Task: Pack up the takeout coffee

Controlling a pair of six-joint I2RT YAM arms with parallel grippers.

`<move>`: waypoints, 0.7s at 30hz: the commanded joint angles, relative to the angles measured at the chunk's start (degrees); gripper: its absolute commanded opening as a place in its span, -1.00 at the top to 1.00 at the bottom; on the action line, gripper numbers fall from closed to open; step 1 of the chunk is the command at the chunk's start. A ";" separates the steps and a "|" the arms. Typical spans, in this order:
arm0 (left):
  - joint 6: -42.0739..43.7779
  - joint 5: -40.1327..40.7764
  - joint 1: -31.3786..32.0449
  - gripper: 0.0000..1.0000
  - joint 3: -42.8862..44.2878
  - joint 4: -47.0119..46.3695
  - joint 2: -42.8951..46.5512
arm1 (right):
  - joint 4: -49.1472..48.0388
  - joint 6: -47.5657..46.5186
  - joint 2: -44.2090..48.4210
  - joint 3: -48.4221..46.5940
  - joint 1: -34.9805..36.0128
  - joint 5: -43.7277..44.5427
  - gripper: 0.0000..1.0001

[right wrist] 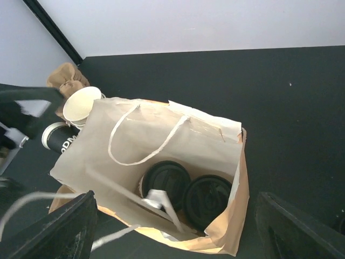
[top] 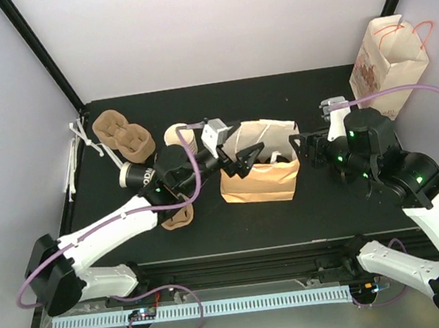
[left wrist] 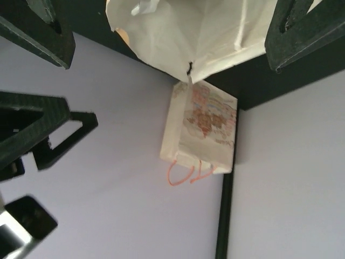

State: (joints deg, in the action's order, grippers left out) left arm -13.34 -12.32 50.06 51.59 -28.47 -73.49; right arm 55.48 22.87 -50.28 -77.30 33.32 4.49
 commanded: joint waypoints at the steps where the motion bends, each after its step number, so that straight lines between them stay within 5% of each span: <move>1: 5.09 6.54 0.21 -0.98 2.62 5.90 7.86 | -1.09 -0.87 -0.09 -0.26 -0.28 2.51 -0.65; 10: 7.23 24.79 -5.64 -0.98 15.10 38.65 21.43 | -0.54 -4.82 -1.92 -4.27 -0.57 12.43 -0.74; 21: 1.26 25.29 -36.00 -0.98 12.81 58.50 32.69 | -11.75 -5.75 1.93 -2.63 -7.57 29.97 -1.00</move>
State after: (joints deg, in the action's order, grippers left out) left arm -9.17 12.14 21.08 66.35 19.62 -41.63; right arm 50.68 17.63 -51.81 -82.59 28.42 24.18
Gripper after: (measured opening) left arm 0.988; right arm 0.999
